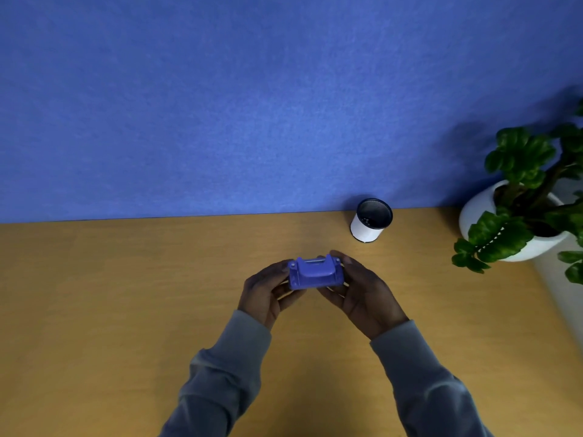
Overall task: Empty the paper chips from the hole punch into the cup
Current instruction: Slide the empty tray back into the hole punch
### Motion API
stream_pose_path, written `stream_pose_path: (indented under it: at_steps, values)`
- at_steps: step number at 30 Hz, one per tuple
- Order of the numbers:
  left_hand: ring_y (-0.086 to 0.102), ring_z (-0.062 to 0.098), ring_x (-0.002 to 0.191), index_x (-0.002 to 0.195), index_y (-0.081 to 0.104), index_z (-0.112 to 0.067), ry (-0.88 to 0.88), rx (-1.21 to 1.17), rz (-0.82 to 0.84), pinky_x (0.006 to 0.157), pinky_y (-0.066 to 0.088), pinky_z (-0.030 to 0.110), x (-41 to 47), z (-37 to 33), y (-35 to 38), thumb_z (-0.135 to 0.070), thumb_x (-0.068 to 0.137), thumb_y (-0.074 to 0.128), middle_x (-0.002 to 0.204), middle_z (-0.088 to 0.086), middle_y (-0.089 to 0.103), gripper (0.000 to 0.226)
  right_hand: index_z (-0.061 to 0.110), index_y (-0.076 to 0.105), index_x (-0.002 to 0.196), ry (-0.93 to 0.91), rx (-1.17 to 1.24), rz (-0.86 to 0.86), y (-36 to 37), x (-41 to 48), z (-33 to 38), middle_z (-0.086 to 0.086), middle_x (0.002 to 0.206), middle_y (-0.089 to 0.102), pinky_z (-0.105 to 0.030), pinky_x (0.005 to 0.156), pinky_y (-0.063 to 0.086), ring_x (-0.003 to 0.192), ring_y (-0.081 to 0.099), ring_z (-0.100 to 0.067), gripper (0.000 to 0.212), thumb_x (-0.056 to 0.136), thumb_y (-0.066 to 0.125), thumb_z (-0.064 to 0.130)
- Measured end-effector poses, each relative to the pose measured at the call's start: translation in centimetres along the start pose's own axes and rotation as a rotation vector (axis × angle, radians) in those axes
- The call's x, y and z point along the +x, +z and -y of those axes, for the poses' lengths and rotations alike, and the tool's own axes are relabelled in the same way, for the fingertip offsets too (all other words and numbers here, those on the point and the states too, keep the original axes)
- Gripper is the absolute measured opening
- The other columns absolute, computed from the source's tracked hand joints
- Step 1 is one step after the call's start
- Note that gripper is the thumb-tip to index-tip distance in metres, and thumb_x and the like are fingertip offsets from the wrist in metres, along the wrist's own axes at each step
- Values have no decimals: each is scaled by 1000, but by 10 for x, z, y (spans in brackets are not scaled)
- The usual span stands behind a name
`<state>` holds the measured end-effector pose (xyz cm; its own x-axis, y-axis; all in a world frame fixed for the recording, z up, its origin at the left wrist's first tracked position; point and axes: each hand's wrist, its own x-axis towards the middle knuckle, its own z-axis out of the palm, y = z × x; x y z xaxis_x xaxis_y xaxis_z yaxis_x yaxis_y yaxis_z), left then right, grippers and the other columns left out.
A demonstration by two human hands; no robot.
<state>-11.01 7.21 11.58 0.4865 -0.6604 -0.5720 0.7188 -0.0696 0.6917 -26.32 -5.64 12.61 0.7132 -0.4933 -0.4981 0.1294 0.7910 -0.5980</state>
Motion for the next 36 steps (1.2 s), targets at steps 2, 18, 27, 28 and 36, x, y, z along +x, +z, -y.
stream_pose_path:
  at_steps: [2, 18, 27, 28, 36]
  values:
    - [74, 27, 97, 109, 75, -5, 40, 13, 77, 78, 61, 34, -2, 0, -2, 6, 90, 58, 104, 14, 77, 28, 5, 55, 139, -20, 0, 86, -5, -1, 0, -22, 138, 64, -46, 99, 57, 121, 66, -36, 47, 93, 61, 3]
    - [74, 25, 102, 108, 77, -9, 108, -101, 154, 81, 60, 34, -10, 1, -8, -12, 76, 82, 104, 16, 78, 32, 10, 53, 144, -67, 3, 175, -3, -4, -4, -26, 136, 64, -39, 94, 58, 125, 64, -38, 62, 87, 62, -12]
    - [77, 30, 86, 85, 81, -5, 59, -133, -11, 66, 62, 33, -12, 3, -8, -12, 72, 75, 91, 17, 79, 16, 10, 51, 144, -132, -127, 130, 1, -8, -5, -24, 131, 68, -38, 92, 59, 124, 65, -38, 64, 85, 66, -8]
    - [77, 30, 86, 85, 81, -5, 59, -119, -27, 65, 62, 33, -12, 2, -7, -14, 71, 76, 91, 17, 79, 17, 10, 51, 145, -145, -153, 119, 2, -9, -5, -23, 130, 69, -38, 92, 59, 123, 65, -37, 65, 84, 67, -6]
    - [74, 34, 100, 111, 75, -5, 135, -43, 48, 78, 61, 31, -14, 4, -2, 6, 79, 75, 102, 22, 77, 33, 16, 59, 137, -256, -338, 5, 5, -6, -10, -17, 120, 75, -38, 89, 60, 116, 70, -35, 58, 85, 75, -4]
